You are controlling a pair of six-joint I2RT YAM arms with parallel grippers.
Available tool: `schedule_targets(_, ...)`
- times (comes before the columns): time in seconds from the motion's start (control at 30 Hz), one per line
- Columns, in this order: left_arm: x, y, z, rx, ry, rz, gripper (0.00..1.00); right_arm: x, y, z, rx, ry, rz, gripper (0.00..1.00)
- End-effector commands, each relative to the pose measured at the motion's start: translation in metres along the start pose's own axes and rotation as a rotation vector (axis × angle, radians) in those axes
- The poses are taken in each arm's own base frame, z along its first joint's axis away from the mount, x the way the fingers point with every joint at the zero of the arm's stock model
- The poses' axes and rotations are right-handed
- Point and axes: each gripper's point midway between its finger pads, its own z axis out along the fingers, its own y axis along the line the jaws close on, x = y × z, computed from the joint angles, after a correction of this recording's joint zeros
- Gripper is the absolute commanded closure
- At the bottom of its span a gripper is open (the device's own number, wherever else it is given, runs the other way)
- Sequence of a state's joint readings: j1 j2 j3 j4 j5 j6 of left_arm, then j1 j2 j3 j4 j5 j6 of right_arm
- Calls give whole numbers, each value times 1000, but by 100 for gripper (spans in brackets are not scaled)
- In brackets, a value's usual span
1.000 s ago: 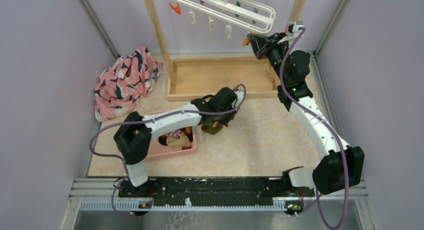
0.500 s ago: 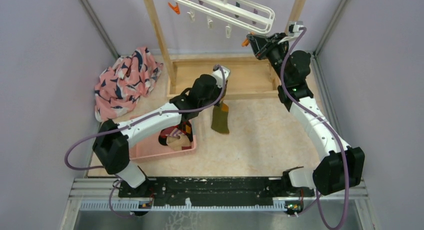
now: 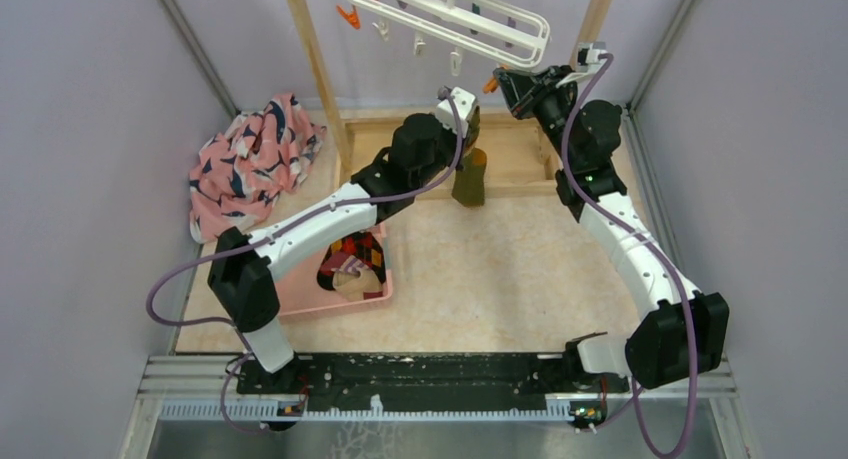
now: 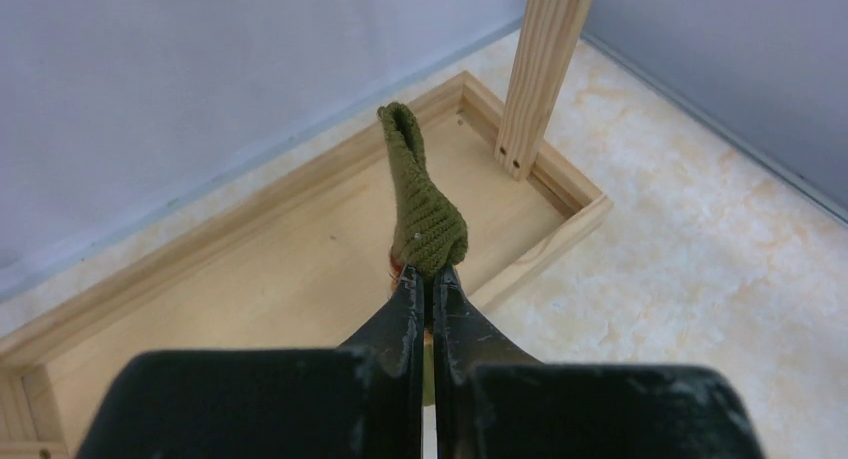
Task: Clip the socks to the hanger
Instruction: Clamp the sock onto the hanger.
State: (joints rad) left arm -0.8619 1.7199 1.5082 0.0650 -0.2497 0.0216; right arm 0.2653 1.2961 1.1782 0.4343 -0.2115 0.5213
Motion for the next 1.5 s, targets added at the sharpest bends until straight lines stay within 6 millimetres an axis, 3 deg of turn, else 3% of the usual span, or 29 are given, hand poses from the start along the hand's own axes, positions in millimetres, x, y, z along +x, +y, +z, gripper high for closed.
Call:
schedule_targets(0.0, -33, -5, 13, 16, -83, 19, 100, 58, -31, -9, 90, 209, 37, 100)
schedule_targets(0.27, -52, -9, 27, 20, -97, 30, 100, 59, -35, -7, 109, 220, 24, 100)
schedule_targets(0.67, -65, 9, 14, -49, -118, 69, 100, 58, -39, -8, 128, 219, 13, 100)
schedule_targets(1.47, -105, 7, 8, -30, -207, 61, 100, 78, -57, -6, 178, 275, -6, 100)
